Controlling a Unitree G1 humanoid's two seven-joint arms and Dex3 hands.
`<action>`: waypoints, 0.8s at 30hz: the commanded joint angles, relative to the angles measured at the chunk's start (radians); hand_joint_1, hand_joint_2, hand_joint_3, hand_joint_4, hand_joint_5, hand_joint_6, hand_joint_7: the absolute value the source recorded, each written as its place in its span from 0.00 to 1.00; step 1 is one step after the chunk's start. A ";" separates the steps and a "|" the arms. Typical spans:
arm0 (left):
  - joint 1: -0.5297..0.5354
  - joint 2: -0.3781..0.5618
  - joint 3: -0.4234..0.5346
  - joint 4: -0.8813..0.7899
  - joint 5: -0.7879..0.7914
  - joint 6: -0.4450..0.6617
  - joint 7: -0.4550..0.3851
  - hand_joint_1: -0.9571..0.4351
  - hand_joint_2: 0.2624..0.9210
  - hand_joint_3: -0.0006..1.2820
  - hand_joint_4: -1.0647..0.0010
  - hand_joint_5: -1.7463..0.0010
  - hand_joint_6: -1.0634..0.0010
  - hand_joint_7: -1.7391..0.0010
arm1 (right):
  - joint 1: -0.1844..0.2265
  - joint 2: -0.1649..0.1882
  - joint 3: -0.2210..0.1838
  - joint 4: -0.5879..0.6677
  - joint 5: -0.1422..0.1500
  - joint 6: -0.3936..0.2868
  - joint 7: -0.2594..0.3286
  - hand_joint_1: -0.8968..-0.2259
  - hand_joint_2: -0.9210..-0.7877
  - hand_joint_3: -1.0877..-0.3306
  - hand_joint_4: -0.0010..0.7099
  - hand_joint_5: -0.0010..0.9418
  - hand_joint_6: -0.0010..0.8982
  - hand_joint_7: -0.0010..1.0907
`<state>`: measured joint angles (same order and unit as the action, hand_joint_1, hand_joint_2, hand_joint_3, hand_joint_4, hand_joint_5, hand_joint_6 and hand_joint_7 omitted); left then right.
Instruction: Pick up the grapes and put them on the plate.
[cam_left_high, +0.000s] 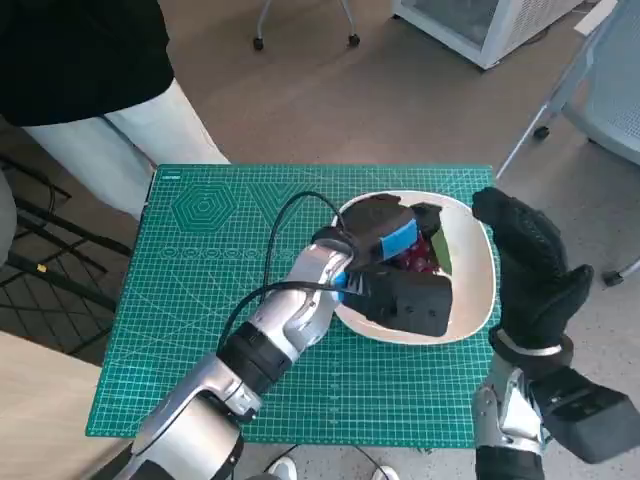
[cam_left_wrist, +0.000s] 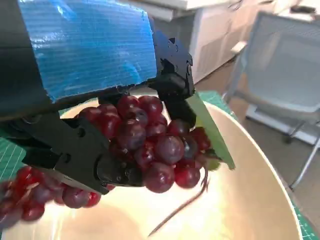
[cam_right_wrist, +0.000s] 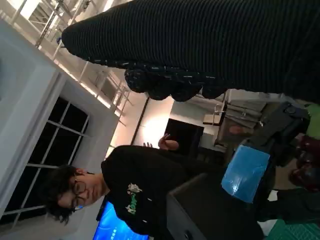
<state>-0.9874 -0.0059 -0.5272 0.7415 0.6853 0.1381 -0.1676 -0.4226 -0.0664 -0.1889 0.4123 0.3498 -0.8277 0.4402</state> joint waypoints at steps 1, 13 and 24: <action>0.014 -0.003 -0.010 -0.039 0.003 0.018 -0.001 0.41 0.92 0.05 0.85 0.90 0.80 0.96 | 0.004 0.004 0.004 0.023 0.008 0.002 0.007 0.29 0.00 0.57 0.52 0.00 0.19 0.32; 0.036 0.034 -0.010 -0.042 -0.015 -0.040 -0.001 0.32 0.99 0.02 0.91 1.00 0.84 1.00 | -0.008 0.000 0.006 0.043 0.021 -0.002 0.029 0.29 0.00 0.57 0.52 0.00 0.20 0.31; 0.147 0.146 0.082 -0.178 -0.086 -0.125 0.035 0.33 1.00 0.05 0.90 1.00 0.84 1.00 | -0.014 0.005 0.008 0.046 0.024 0.004 0.037 0.29 0.00 0.57 0.52 0.00 0.20 0.30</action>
<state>-0.8876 0.0900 -0.4949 0.6285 0.6371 0.0474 -0.1499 -0.4471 -0.0665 -0.1840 0.4506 0.3604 -0.8345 0.4719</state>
